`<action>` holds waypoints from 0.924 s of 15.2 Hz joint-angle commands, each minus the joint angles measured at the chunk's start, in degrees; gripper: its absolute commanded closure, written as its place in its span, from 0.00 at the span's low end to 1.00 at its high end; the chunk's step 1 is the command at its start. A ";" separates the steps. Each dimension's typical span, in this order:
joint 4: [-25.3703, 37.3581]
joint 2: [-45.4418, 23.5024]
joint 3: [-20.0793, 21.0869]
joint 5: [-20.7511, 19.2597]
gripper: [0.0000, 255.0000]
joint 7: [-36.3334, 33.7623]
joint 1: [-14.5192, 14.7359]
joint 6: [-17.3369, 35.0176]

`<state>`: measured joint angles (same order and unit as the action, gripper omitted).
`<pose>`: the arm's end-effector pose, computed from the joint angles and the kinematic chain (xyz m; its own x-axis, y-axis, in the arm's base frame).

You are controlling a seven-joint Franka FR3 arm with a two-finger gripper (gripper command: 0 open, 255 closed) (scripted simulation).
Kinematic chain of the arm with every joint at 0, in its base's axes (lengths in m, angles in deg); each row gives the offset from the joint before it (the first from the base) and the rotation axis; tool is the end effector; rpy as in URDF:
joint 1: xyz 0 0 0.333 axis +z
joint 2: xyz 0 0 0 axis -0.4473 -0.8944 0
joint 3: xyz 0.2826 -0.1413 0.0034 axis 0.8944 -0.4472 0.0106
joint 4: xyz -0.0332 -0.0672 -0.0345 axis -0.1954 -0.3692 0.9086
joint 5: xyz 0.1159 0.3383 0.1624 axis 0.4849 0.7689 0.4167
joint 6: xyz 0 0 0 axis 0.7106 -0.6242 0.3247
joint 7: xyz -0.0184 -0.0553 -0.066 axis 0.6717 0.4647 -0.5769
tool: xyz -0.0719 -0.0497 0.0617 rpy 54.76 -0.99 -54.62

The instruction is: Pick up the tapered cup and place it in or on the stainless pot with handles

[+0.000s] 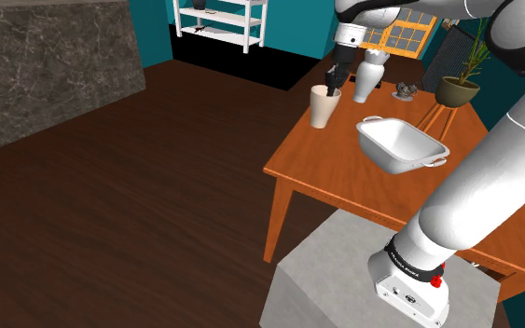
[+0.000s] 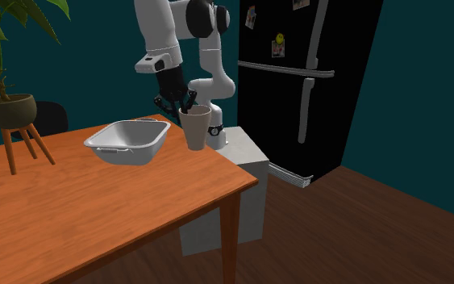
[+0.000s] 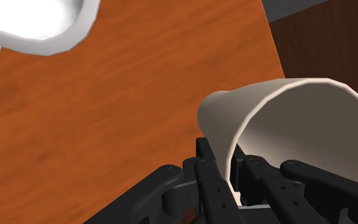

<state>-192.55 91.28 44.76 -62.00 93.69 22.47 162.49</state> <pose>0.4917 -0.2185 0.5065 0.9973 0.0080 -0.0735 -0.0028 -0.9893 -0.1462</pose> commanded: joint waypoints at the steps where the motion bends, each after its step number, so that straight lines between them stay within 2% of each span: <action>1: 1.19 0.20 0.02 -0.07 1.00 -0.18 0.02 -1.38; 11: 8.74 0.03 -0.02 -0.07 1.00 -0.76 -0.01 -8.75; 14: 7.15 2.30 -1.75 -1.41 1.00 2.39 -1.67 -9.55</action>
<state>-184.62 92.42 43.54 -62.82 95.13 21.32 153.32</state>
